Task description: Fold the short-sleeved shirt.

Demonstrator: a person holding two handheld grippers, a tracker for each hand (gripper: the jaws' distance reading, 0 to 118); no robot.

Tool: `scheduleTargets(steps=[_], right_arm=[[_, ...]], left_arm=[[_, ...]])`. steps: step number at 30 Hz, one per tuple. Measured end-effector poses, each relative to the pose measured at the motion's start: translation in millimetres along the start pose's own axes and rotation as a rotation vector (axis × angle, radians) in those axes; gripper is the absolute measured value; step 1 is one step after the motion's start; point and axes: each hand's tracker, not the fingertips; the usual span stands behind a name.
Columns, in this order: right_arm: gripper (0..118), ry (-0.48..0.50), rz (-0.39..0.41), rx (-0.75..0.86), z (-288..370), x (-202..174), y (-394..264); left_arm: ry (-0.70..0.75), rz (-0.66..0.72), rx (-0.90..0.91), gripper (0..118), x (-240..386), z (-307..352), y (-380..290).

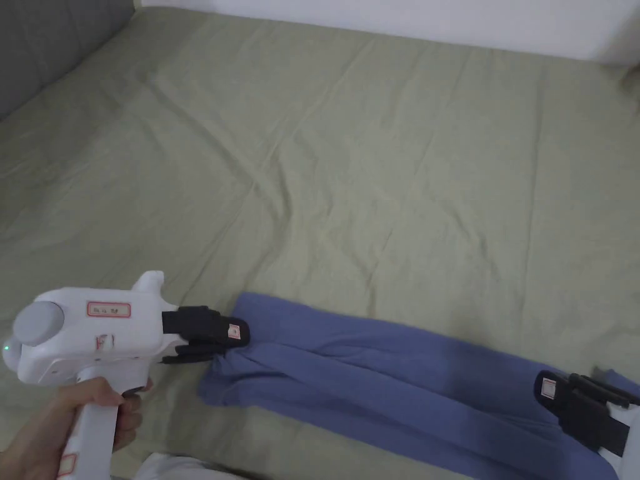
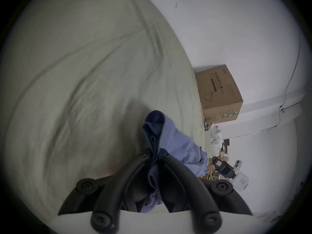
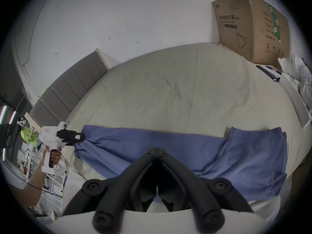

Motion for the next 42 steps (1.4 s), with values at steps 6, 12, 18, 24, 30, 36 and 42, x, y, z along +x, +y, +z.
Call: scheduleTargets(steps=[6,12,18,24,30,36,42], right_arm=[[0,-0.001,-0.054,0.04,20,25,-5],[0,-0.012,-0.124,0.1,48,53,-11],[0,-0.035,-0.208,0.165,76,90,-20],[0,-0.072,-0.246,0.193,101,122,-31],[0,-0.083,-0.31,0.209,112,148,-44],[0,-0.067,-0.338,0.207,110,155,-50],[0,-0.035,-0.322,0.204,100,145,-47]], left_arm=[[0.001,-0.189,0.044,7,88,21,-4],[0.004,-0.287,0.009,8,180,-1,-21],[-0.003,-0.401,-0.148,7,252,-90,-52],[0.11,-0.432,-0.353,8,274,-203,-92],[0.154,-0.449,-0.457,118,277,-255,-110],[0.164,-0.554,-0.38,117,292,-209,-104],[0.287,-0.559,-0.234,12,268,-160,-86]])
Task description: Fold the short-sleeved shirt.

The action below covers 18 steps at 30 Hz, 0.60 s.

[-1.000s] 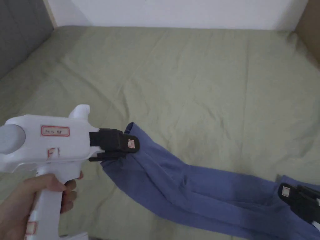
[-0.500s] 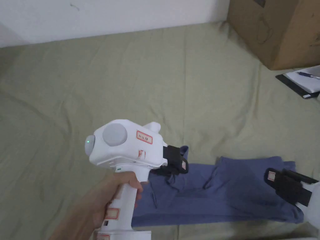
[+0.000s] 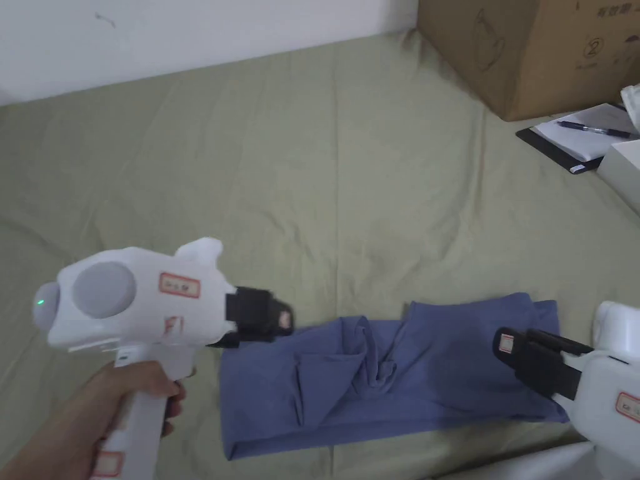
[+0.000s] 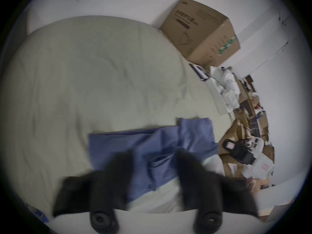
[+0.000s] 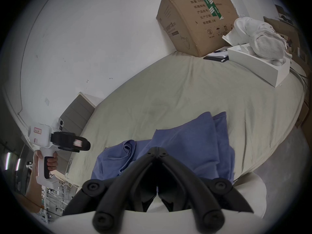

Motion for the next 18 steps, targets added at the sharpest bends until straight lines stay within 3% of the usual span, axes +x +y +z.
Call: scheduleTargets(steps=[1,12,18], right_arm=[[0,0.007,0.004,-0.003,-2,-2,0],[0,0.027,0.074,-0.015,-8,-13,5],[0,0.047,0.039,-0.011,-10,-5,7]], left_arm=[[0.046,0.028,-0.018,2,-7,-4,-3],[0.02,-0.103,-0.115,0,7,-57,-9],[0.056,-0.1,-0.25,0,13,-104,-17]])
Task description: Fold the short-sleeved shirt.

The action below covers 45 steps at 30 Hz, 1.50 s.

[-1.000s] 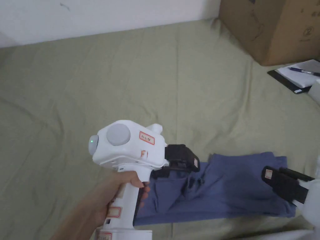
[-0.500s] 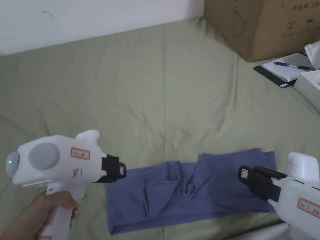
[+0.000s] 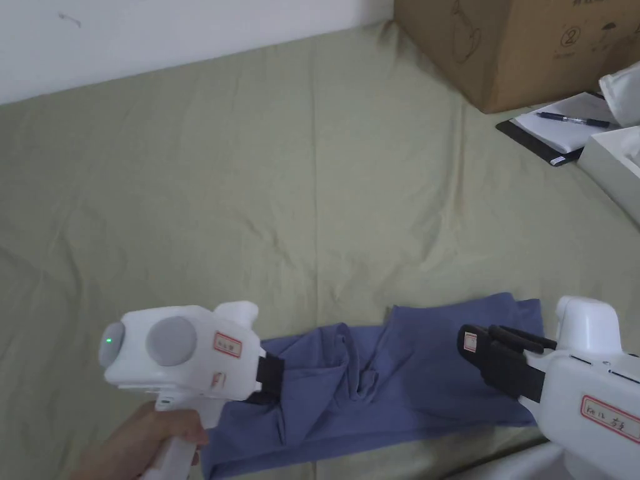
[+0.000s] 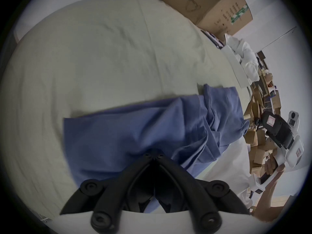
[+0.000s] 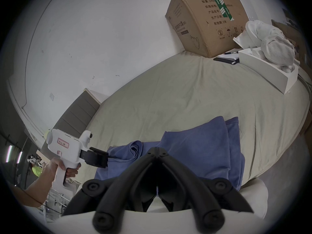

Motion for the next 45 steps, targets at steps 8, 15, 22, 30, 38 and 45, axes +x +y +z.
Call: scheduleTargets(steps=[8,15,22,30,38,45], right_arm=[[0,-0.018,0.011,-0.006,3,6,-1],[0,-0.026,0.021,0.004,7,3,1],[0,-0.035,0.091,0.003,9,-15,6],[0,-0.043,0.187,-0.039,-9,-46,14],[0,-0.054,0.214,-0.019,-25,-76,23],[0,-0.091,0.284,0.024,-29,-90,22]], left_arm=[[-0.129,-0.123,-0.034,0,57,-9,-6],[-0.216,-0.09,-0.033,0,60,-6,-7],[-0.397,0.081,0.184,56,-26,66,-27],[-0.471,0.329,0.248,114,-144,74,-65],[-0.655,0.405,0.149,114,-168,14,-61],[-0.855,0.393,0.039,86,-165,-20,-42]])
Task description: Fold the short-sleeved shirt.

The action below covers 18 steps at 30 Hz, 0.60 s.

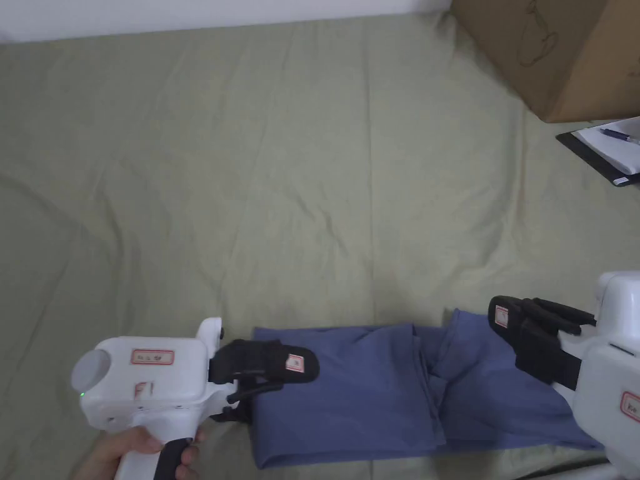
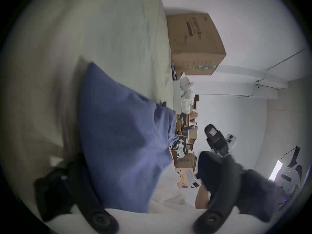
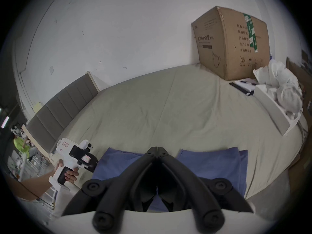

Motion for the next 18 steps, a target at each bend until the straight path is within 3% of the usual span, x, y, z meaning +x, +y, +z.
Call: scheduleTargets(steps=[2,3,6,18], right_arm=[[0,-0.046,0.052,0.053,4,-7,0],[0,-0.069,0.072,0.08,6,-11,0],[0,-0.089,0.092,0.144,11,-18,1],[0,-0.123,0.107,0.188,22,-28,8]], left_arm=[[0.118,-0.029,0.019,23,-2,-4,1],[0.188,-0.038,0.015,16,-4,-6,1],[0.078,-0.011,0.03,13,-10,-1,-5],[0.172,-0.156,0.086,12,33,37,-17]])
